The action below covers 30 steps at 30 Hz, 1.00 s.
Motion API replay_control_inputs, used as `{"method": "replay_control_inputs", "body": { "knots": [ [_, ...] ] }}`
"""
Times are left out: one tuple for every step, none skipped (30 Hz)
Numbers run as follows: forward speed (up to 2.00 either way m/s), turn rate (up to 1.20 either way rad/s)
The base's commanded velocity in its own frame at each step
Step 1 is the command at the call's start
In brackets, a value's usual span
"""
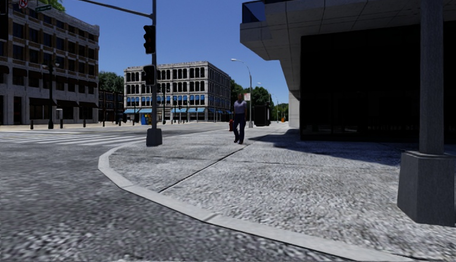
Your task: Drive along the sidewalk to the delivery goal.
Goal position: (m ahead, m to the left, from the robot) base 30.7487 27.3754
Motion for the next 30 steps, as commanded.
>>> {"method": "replay_control_inputs", "body": {
  "knots": [
    [1.37, -1.19],
    [1.38, -1.20],
    [1.38, -1.20],
    [1.38, -1.20],
    [1.38, -1.20],
    [1.38, -0.84],
    [1.38, -0.84],
    [1.38, -0.01],
    [1.38, 0.00],
    [1.38, 0.00],
    [1.38, 0.00],
    [1.38, 0.00],
    [1.38, 0.00],
    [1.38, 0.00],
    [1.38, 0.00],
    [1.38, 0.00],
    [1.38, 0.00],
    [1.38, 0.00],
    [1.38, 0.00],
    [1.38, 0.00],
    [1.38, 0.00],
    [1.38, 0.00],
    [1.38, 0.00],
    [1.38, 0.00],
    [1.38, 0.00],
    [1.38, 0.00],
    [1.38, 0.00],
    [1.38, 0.00],
    [1.38, 0.00],
    [1.38, 0.00]
  ]
}}
